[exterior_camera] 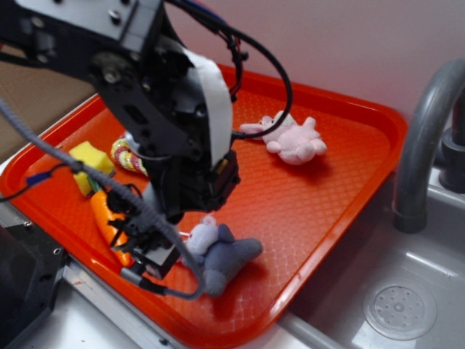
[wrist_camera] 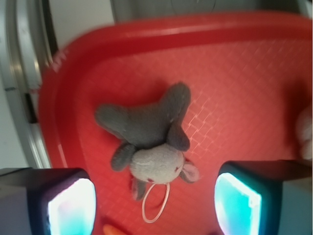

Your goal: Grab the gray animal.

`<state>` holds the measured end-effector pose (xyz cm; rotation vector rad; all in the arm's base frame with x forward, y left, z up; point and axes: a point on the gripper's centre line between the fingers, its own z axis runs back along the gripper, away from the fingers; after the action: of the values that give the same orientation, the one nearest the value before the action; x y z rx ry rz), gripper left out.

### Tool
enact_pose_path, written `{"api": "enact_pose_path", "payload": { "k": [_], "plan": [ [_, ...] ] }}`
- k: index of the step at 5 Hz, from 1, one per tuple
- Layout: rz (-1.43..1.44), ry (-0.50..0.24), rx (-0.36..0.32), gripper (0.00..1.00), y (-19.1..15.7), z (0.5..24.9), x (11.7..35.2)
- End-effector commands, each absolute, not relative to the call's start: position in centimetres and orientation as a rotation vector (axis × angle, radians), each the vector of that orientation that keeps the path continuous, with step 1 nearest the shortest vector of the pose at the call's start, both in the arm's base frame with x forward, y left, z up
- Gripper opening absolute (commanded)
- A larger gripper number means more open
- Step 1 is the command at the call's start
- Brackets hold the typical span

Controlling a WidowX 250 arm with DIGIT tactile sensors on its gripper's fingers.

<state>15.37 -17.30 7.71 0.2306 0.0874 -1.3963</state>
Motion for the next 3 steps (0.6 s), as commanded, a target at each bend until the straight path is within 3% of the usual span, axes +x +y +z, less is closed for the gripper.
{"api": "enact_pose_path", "payload": {
  "k": [1,3],
  "plan": [
    [-1.410,0.085,0.155,1.00,-16.6,5.5,14.6],
    [-1.507,0.170,-0.042,1.00,-16.5,3.6,13.9]
  ]
}}
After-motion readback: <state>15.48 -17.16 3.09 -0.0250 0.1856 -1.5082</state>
